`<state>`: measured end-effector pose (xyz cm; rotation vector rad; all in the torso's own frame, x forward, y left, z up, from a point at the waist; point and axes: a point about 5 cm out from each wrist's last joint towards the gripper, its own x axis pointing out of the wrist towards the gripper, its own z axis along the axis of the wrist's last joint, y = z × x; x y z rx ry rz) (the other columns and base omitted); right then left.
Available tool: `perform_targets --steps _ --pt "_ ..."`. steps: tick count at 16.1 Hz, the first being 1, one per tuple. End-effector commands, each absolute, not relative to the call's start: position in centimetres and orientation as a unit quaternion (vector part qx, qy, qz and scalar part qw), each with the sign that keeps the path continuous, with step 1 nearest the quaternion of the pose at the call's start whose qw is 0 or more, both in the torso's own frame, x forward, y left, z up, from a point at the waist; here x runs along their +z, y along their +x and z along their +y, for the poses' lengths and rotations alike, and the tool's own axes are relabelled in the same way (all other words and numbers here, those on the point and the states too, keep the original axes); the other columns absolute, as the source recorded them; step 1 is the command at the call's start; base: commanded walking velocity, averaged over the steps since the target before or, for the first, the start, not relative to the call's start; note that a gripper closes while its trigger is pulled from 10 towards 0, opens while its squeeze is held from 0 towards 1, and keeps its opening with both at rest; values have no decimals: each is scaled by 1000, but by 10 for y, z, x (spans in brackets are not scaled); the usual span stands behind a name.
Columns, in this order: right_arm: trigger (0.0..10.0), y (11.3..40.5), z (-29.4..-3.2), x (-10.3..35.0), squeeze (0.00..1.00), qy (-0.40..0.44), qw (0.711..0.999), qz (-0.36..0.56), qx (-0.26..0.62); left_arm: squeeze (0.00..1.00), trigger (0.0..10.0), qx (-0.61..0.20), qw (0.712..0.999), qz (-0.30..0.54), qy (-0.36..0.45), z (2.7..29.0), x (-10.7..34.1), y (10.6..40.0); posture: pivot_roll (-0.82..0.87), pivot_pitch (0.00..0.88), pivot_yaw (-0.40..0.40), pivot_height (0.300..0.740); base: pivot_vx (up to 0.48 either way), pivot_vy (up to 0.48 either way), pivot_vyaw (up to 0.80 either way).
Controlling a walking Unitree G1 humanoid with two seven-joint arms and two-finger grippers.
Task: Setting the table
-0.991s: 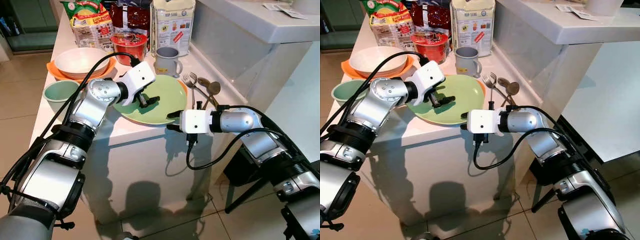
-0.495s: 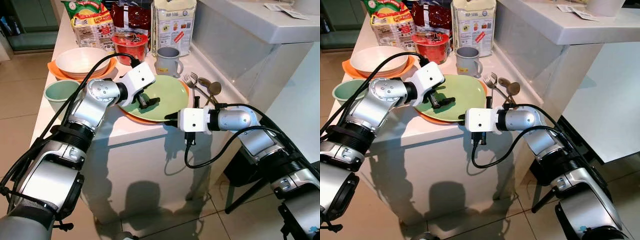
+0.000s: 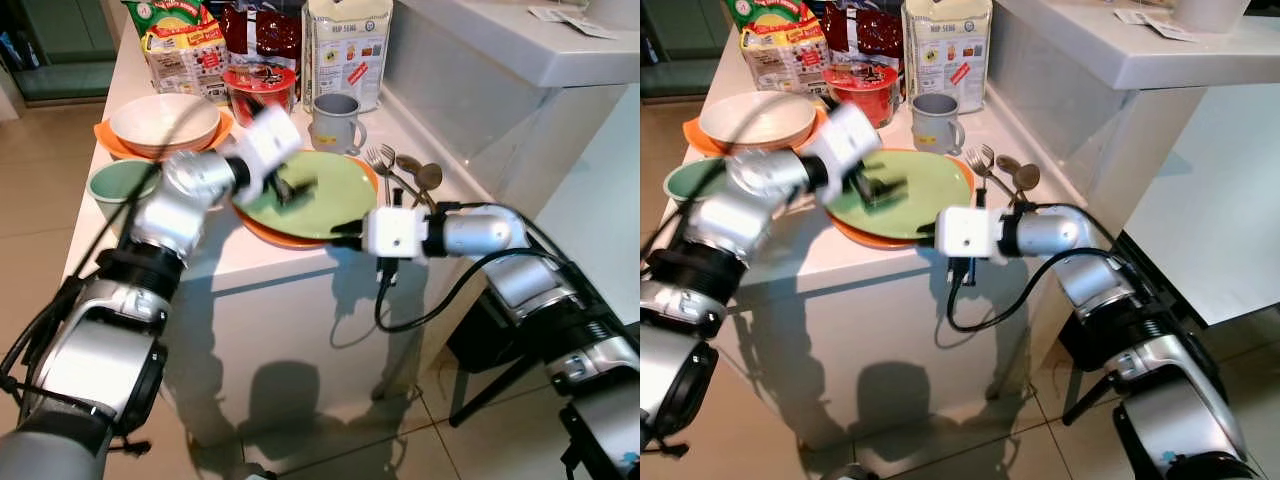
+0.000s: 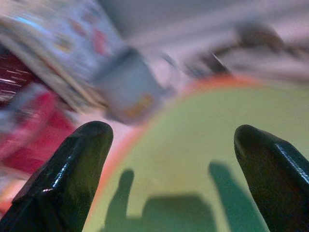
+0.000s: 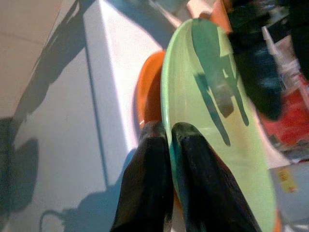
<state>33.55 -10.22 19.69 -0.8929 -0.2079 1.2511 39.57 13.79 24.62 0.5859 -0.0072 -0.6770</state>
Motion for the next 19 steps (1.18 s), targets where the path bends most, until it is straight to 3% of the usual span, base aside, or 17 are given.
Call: perform_targets --steps 1,5,11,12,15,16,19 --pt "0 337 -110 223 0 -390 728 -126 550 0 10000 -299 921 -69 238 139 284 398 24 0 -36 740 0 0 0" --pt "0 333 -114 252 0 -355 748 -176 532 0 10000 -263 940 -159 151 150 335 392 24 0 -35 740 0 0 0" --pt "0 316 -121 274 0 -258 815 -257 451 0 10000 -192 951 -216 104 177 367 356 32 0 -27 740 0 0 0" --pt "0 314 -120 274 0 -255 816 -261 449 0 10000 -187 953 -215 101 179 367 354 32 0 -27 740 0 0 0" --pt "0 303 -110 279 0 -301 794 -309 427 0 10000 -193 970 -148 -19 180 359 346 32 0 -27 740 0 0 0" --pt "0 302 -108 278 0 -319 787 -314 424 957 10000 -219 962 -141 -80 178 361 342 32 0 -29 740 0 0 0" --pt "0 303 -105 272 0 -375 761 -322 420 1000 10000 -229 945 -107 -208 183 362 338 48 0 -38 740 0 0 0"
